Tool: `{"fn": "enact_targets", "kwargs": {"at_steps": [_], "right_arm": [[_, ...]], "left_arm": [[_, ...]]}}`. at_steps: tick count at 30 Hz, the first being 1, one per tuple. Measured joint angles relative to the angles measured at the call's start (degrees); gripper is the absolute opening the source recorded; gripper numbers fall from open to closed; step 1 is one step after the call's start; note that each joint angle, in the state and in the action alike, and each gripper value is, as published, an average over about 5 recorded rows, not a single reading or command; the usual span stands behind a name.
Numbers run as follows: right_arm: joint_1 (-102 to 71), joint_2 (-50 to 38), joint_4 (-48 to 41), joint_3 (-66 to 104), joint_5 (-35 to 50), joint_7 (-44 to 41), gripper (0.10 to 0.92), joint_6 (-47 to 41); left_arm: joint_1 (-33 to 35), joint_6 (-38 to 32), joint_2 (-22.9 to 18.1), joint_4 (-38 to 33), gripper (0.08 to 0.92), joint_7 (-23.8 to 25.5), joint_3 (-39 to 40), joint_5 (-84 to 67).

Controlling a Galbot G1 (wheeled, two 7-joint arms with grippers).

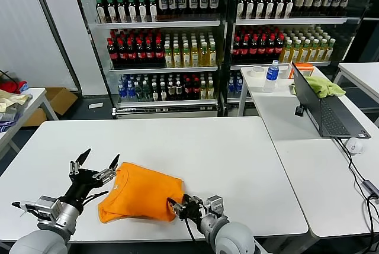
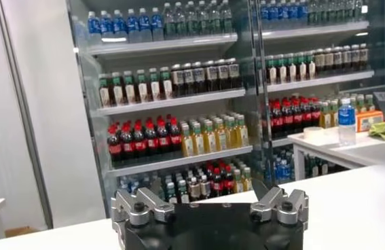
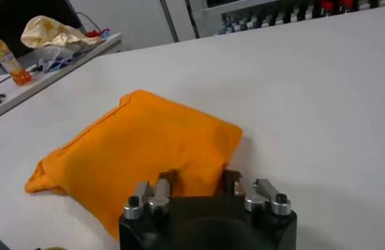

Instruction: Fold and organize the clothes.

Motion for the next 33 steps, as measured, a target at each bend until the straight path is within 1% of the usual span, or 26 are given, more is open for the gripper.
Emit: {"fn": "enact_targets", "kwargs": {"at_steps": [11, 14, 25, 33], "right_arm": [[1.38, 1.53, -1.74, 0.51, 0.71, 0.09, 0.157, 0.03], [2.21, 1.66, -2.29, 1.19, 0.66, -0.01, 0.110, 0.07], [6.05, 0.18, -3.55, 5.82, 0.00, -0.05, 0.106, 0.15], [4.40, -2.10, -2.44, 10.86, -1.71, -0.37, 0.106, 0.06]], "left_arm": [[-0.28, -0.03, 0.09, 0.77, 0.823, -0.44, 0.25, 0.19], [-0.35, -0.04, 0.33, 1.01, 0.823, -0.48, 0.12, 0.24], [-0.84, -0.08, 0.70, 1.91, 0.823, -0.63, 0.06, 0.44], [-1.85, -0.90, 0.72, 3.33, 0.823, -0.35, 0.76, 1.10]]}}
